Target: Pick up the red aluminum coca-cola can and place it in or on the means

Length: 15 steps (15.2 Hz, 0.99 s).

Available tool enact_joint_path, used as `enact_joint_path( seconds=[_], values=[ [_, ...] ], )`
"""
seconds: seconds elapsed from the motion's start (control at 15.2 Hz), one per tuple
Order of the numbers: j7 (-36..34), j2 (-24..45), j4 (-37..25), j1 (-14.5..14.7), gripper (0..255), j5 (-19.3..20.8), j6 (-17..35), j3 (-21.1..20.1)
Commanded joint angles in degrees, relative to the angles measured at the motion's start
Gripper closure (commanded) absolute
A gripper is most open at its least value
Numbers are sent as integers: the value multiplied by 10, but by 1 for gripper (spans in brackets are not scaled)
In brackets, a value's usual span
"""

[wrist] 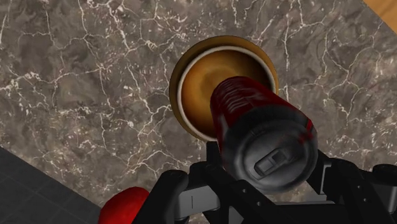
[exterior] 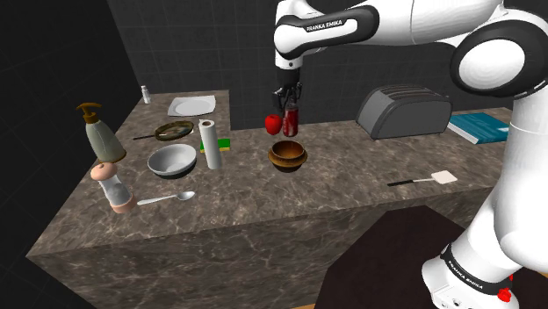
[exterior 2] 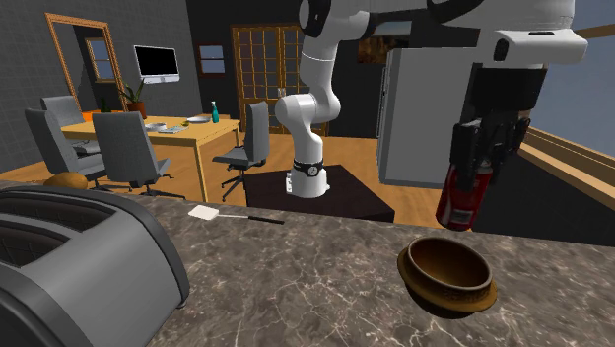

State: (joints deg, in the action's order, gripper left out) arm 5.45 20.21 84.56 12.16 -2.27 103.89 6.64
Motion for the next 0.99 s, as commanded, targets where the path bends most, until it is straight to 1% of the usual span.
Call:
enact_joint_path(
  seconds=[0.0,0.79,0.92],
  values=[
    [0,1,13,0,255,0,15,0],
    [2,19,80,1,255,-3,99,-1],
    [2,20,82,1,255,-3,102,-2]
  ],
)
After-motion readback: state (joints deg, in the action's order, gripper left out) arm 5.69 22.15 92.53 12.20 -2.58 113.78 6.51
